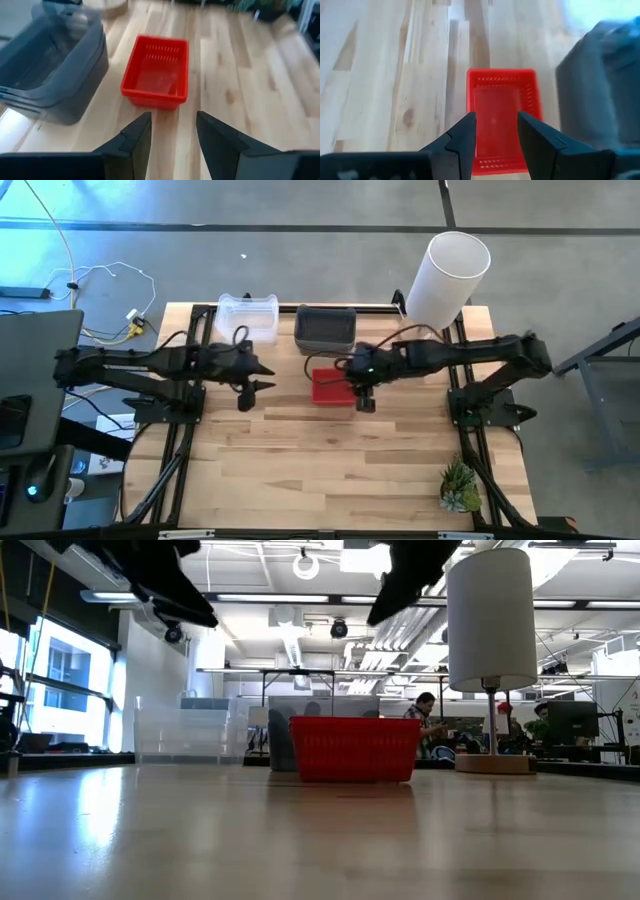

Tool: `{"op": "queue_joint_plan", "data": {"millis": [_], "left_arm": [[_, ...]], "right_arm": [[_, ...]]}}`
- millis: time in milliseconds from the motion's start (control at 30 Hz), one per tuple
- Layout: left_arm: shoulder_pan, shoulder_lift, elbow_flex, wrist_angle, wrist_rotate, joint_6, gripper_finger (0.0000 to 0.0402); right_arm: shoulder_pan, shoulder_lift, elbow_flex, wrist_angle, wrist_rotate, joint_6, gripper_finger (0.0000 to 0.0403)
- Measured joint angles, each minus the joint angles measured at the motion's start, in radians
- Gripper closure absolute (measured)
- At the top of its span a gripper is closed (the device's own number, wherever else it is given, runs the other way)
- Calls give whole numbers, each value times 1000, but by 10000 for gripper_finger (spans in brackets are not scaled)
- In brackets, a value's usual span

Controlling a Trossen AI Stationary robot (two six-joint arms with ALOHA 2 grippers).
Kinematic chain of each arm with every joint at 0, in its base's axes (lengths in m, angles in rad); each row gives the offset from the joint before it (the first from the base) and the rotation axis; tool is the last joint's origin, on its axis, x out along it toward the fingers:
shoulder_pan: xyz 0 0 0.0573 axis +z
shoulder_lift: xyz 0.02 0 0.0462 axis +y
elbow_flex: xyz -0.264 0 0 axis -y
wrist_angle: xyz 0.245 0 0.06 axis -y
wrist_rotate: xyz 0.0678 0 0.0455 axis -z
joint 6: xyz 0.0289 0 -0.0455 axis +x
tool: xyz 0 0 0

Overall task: Stack baskets by color
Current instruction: Return to Home Position

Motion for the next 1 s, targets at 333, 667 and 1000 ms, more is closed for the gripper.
{"op": "queue_joint_plan", "data": {"millis": [333,667,1000], "left_arm": [[-162,-266,-252,185,-92,-82,259],[-263,-465,-412,231,-140,-92,259],[-272,-648,-490,220,-169,-13,259]], "right_arm": [[0,-208,-163,49,78,5,273],[0,-528,-552,384,73,93,273],[0,-904,-850,636,78,77,273]]}}
